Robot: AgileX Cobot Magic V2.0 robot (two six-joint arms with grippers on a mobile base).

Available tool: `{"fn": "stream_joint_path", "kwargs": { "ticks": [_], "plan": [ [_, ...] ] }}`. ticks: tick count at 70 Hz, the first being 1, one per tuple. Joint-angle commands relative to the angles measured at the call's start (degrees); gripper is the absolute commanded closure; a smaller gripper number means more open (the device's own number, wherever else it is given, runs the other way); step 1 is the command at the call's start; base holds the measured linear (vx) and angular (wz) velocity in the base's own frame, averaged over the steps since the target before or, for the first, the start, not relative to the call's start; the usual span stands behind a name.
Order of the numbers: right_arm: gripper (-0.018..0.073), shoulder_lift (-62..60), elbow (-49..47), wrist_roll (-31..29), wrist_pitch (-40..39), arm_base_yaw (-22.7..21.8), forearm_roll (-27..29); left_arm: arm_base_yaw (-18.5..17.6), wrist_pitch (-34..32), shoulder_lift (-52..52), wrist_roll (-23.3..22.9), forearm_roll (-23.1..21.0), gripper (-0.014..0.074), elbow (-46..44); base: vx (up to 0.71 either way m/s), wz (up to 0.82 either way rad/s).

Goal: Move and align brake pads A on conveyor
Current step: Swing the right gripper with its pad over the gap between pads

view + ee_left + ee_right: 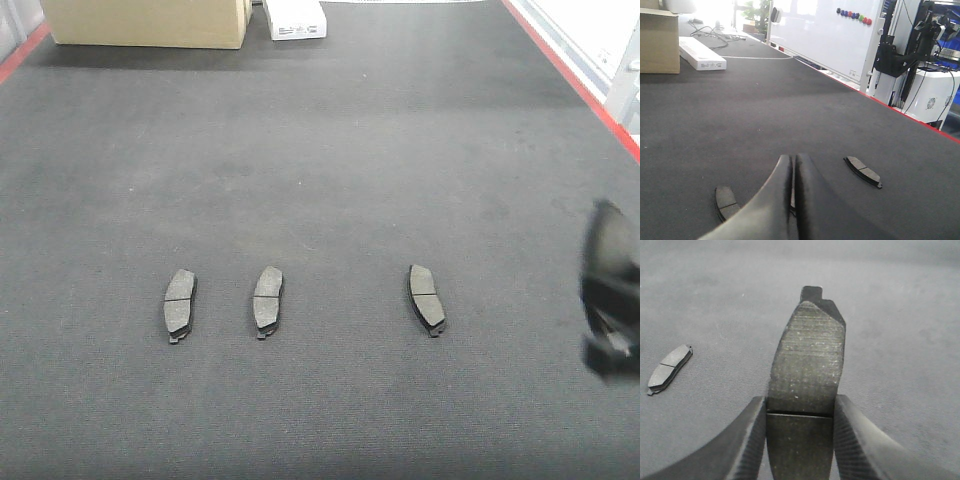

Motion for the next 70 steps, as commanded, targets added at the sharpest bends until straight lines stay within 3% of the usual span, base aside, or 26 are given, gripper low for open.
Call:
{"fn": "stream_joint_path", "kwargs": {
  "ticks": [1, 18, 30, 43, 53, 70],
  "plan": [
    [0.0505, 6.6, -6.1, -0.3, -3.2, -0.2, 0.9, -0.1, -4.1, 0.6, -0.1, 0.3, 0.0603, -1.3, 0.0, 0.0],
    [0.0497, 25.6, -14.7, -0.3, -1.1, 0.1, 3.5, -0.1, -4.1, 0.6, -0.1, 0.3, 0.0603, -1.3, 0.0, 0.0],
    [0.0489, 36.4, -20.7, -0.1, -1.2, 5.2, 6.5, -0.1, -4.1, 0.6, -0.1, 0.3, 0.0603, -1.3, 0.0, 0.0],
    [0.0479, 48.1, -29.7, 1.9, 0.4, 9.5, 13.6, -0.1, -4.1, 0.6, -0.1, 0.3, 0.0603, -1.3, 0.0, 0.0],
    [0.0473, 55.5, -35.4, 1.6, 2.6, 9.5, 19.5, -0.1, -4.1, 0.6, -0.1, 0.3, 0.0603, -1.3, 0.0, 0.0],
    [0.0467, 63.5, -40.6, 1.6, 4.1, 9.5, 22.4, -0.1, -4.1, 0.6, -0.1, 0.3, 0.0603, -1.3, 0.0, 0.0]
  ]
}}
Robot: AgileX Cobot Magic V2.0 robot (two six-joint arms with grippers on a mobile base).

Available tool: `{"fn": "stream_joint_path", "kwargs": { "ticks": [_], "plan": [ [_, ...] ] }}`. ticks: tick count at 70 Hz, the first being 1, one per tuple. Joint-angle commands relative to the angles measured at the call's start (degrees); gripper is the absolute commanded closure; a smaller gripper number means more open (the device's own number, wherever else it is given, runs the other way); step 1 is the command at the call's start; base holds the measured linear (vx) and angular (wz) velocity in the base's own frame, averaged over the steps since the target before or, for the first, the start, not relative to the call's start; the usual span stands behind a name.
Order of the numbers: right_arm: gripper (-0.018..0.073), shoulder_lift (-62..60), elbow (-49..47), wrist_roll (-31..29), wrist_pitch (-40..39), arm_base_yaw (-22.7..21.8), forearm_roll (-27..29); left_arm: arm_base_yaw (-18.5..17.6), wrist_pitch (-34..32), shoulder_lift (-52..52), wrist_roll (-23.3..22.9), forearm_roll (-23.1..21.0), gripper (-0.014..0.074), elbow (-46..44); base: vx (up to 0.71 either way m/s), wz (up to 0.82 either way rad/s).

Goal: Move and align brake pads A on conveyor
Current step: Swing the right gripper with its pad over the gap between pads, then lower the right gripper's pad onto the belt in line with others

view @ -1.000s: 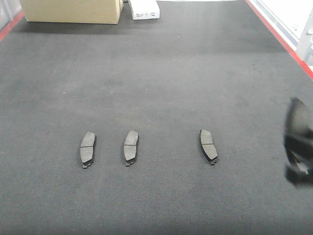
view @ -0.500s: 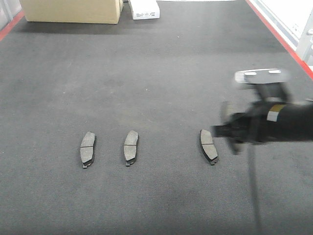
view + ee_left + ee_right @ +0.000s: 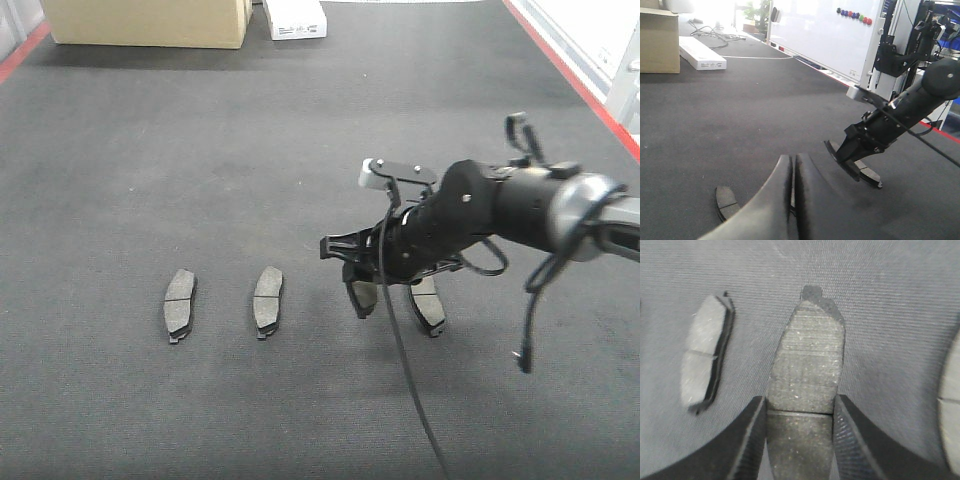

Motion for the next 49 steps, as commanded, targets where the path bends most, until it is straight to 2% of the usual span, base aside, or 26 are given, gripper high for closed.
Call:
{"fn": "stream_joint_path", "kwargs": {
  "ticks": [1, 49],
  "plan": [
    [0.0466, -0.9, -3.1, -0.2, -2.1, -0.1, 1.6, -0.1, -4.1, 0.6, -0.1, 0.3, 0.0603, -1.3, 0.0, 0.0],
    [0.0447, 3.9, -3.2, -0.2, -6.3, -0.1, 1.9, -0.1, -4.1, 0.6, -0.1, 0.3, 0.0603, -1.3, 0.0, 0.0]
  ]
}}
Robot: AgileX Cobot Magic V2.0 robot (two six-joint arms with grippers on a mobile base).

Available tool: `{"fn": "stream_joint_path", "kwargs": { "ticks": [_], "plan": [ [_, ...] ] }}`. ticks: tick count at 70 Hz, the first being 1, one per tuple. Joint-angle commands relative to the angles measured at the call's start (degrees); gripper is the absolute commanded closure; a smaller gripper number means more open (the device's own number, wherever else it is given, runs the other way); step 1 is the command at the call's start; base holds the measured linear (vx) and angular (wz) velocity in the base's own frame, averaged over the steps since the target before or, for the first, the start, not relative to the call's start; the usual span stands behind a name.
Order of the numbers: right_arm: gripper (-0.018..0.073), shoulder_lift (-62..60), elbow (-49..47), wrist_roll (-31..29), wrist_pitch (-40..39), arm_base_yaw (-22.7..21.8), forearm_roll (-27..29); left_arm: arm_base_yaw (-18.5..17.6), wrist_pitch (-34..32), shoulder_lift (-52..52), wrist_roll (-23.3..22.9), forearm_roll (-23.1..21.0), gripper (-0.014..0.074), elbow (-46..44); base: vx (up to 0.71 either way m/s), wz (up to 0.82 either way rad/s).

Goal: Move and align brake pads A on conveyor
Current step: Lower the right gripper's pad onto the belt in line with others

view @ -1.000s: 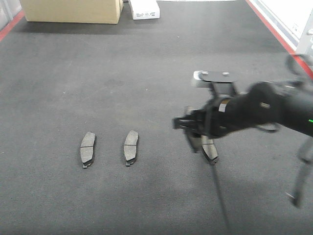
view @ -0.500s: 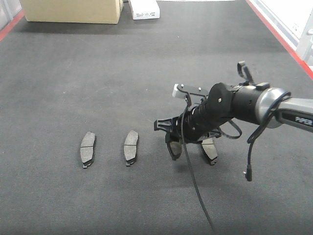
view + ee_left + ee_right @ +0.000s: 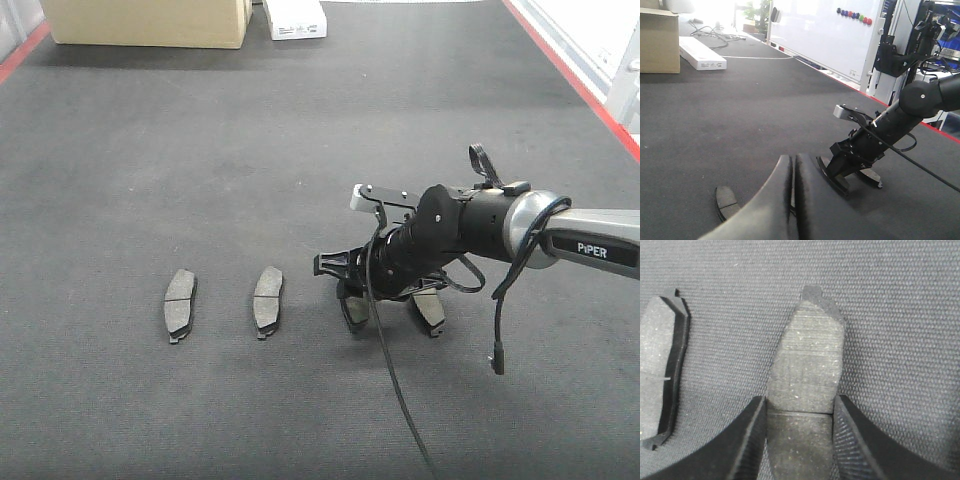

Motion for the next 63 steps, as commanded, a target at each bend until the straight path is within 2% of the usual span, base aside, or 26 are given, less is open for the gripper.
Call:
{"fn": "stream_joint_path", "kwargs": {
  "ticks": [1, 35, 41, 54, 63],
  "plan": [
    [0.0447, -3.2, -1.9, -0.2, -2.9, -0.1, 0.7, -0.1, -4.1, 0.6, -0.1, 0.3, 0.0603, -1.3, 0.0, 0.0],
    [0.0417, -1.4, -1.9, -0.3, -2.0, -0.1, 1.0, -0.1, -4.1, 0.6, -0.1, 0.3, 0.0602, -1.3, 0.0, 0.0],
    [0.0365, -1.4, -1.9, -0.3, -2.0, -0.1, 0.9, -0.1, -4.1, 0.6, -0.1, 0.3, 0.0602, -1.3, 0.0, 0.0],
    [0.0181, -1.4, -1.9, 0.1, -2.9, -0.2, 0.9, -0.1, -4.1, 0.6, -0.1, 0.3, 0.0602, -1.3, 0.0, 0.0],
    [0.0107, -2.7, -1.9, 0.7, -4.2, -0.2, 0.9, -0.1, -4.1, 0.6, -0.1, 0.3, 0.0602, -1.3, 0.0, 0.0]
  ]
}}
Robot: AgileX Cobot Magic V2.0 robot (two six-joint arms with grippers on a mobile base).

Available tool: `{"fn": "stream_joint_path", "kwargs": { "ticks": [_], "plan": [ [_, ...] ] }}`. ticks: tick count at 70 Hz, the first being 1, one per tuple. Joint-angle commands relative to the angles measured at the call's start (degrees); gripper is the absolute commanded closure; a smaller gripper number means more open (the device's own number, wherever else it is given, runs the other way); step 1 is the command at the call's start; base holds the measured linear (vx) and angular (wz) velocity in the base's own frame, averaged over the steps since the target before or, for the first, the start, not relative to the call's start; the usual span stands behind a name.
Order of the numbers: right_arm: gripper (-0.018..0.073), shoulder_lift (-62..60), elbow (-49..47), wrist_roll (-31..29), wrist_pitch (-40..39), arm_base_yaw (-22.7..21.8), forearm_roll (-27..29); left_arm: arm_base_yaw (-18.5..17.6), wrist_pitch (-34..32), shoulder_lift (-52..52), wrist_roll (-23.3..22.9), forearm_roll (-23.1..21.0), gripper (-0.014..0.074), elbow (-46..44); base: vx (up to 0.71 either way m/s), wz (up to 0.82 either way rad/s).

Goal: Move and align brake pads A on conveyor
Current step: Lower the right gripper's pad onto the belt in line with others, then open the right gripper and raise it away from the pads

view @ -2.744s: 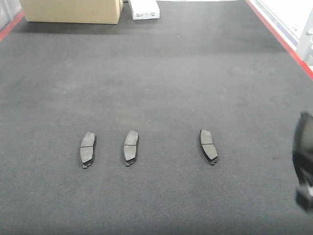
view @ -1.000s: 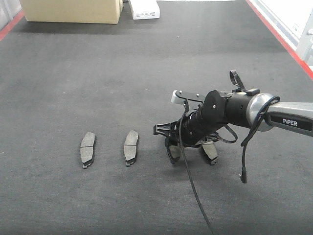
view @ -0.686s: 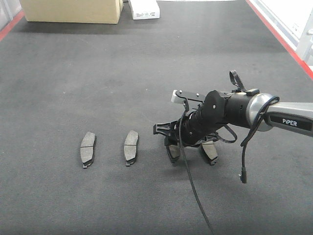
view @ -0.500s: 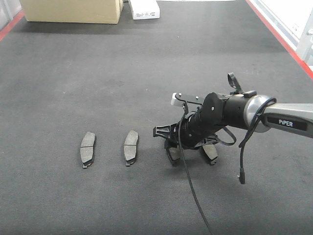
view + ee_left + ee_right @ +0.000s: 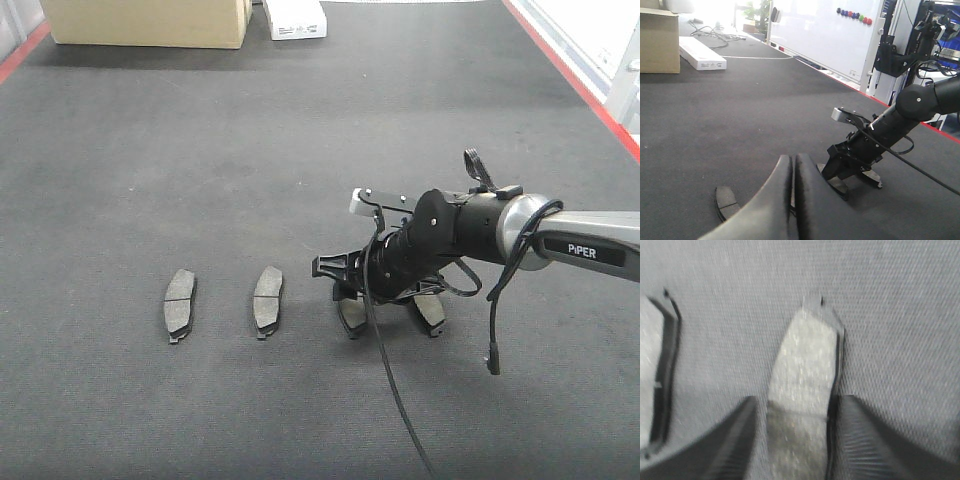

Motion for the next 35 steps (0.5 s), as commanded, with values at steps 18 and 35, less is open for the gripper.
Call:
{"fn": "stream_joint_path", "kwargs": {
  "ticks": [18, 35],
  "plan": [
    [0.0107, -13.3, -1.6, 0.1, -4.5, -0.2, -5.2, -0.1, -4.1, 0.6, -0.1, 0.3, 0.0602, -1.3, 0.0, 0.0],
    [0.0188, -23.9, -1.4, 0.1, 1.2, -0.1, -17.5, -0.1, -4.1, 0.6, -0.1, 0.3, 0.0602, -1.3, 0.0, 0.0]
  ]
}}
